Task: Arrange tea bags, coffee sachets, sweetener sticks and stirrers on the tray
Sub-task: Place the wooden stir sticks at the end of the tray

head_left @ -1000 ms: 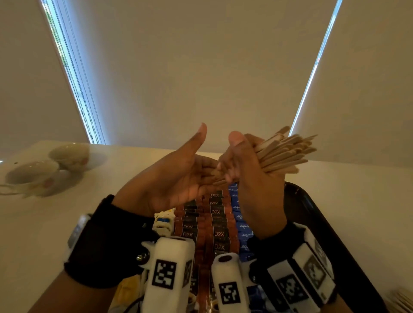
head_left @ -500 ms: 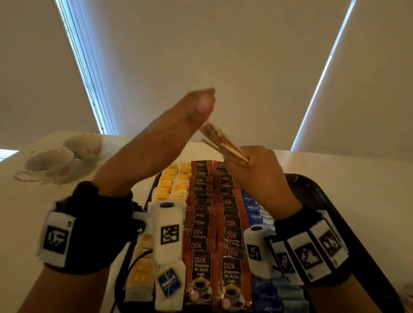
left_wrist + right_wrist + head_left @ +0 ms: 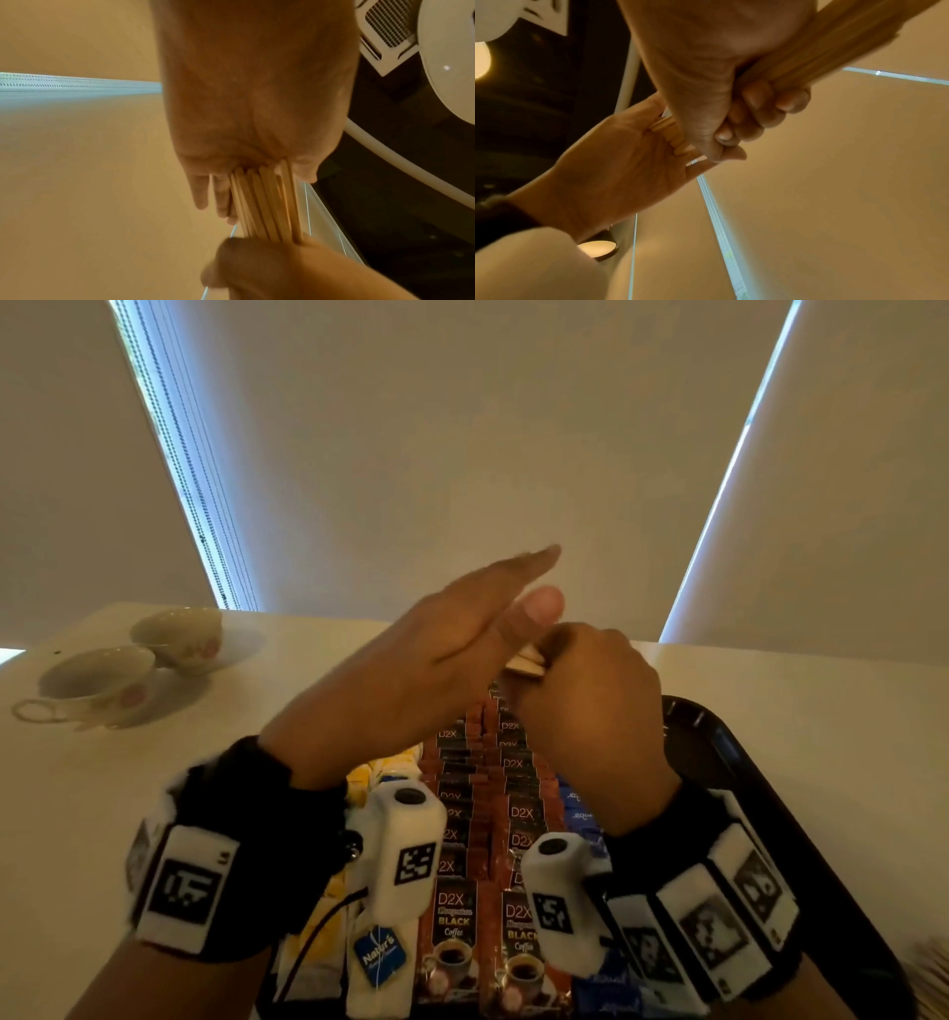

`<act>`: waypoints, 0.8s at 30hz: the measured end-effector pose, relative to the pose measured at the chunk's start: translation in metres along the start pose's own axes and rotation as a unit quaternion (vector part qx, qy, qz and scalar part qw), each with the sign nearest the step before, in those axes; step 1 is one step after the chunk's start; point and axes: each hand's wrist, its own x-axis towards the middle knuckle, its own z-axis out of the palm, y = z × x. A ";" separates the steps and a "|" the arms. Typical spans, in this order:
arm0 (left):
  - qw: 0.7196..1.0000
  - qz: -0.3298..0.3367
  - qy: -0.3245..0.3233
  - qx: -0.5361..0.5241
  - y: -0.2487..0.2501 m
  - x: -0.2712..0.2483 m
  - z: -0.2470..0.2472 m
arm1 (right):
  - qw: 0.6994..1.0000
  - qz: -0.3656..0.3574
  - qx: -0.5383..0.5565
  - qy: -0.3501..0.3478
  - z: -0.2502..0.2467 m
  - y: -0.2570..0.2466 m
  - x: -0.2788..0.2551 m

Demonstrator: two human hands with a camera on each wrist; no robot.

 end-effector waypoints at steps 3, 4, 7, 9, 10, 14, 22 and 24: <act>0.999 0.022 0.042 0.008 -0.001 0.002 -0.002 | 0.999 -0.002 -0.037 -0.038 0.000 0.000 0.001; 0.998 0.028 0.039 0.032 -0.001 0.002 -0.001 | 0.999 -0.007 -0.039 0.000 -0.001 -0.003 0.001; 0.989 0.048 0.026 0.136 -0.005 0.002 0.006 | 0.999 -0.015 -0.020 0.048 0.003 -0.006 -0.002; 0.981 0.055 0.035 0.185 -0.012 0.003 0.007 | 0.999 -0.025 -0.042 0.000 0.009 -0.001 -0.004; 0.977 0.060 0.044 0.199 -0.015 0.004 0.006 | 0.999 -0.025 -0.037 -0.025 0.008 0.001 -0.003; 0.973 0.087 0.059 0.204 -0.021 0.006 0.003 | 0.997 -0.036 -0.032 -0.067 0.003 0.002 0.000; 0.986 0.041 0.107 0.122 -0.033 0.003 -0.013 | 0.987 -0.073 -0.059 -0.133 -0.022 0.021 0.010; 0.987 0.025 0.129 0.093 -0.033 0.002 -0.020 | 0.989 -0.042 0.062 -0.126 -0.032 0.029 0.011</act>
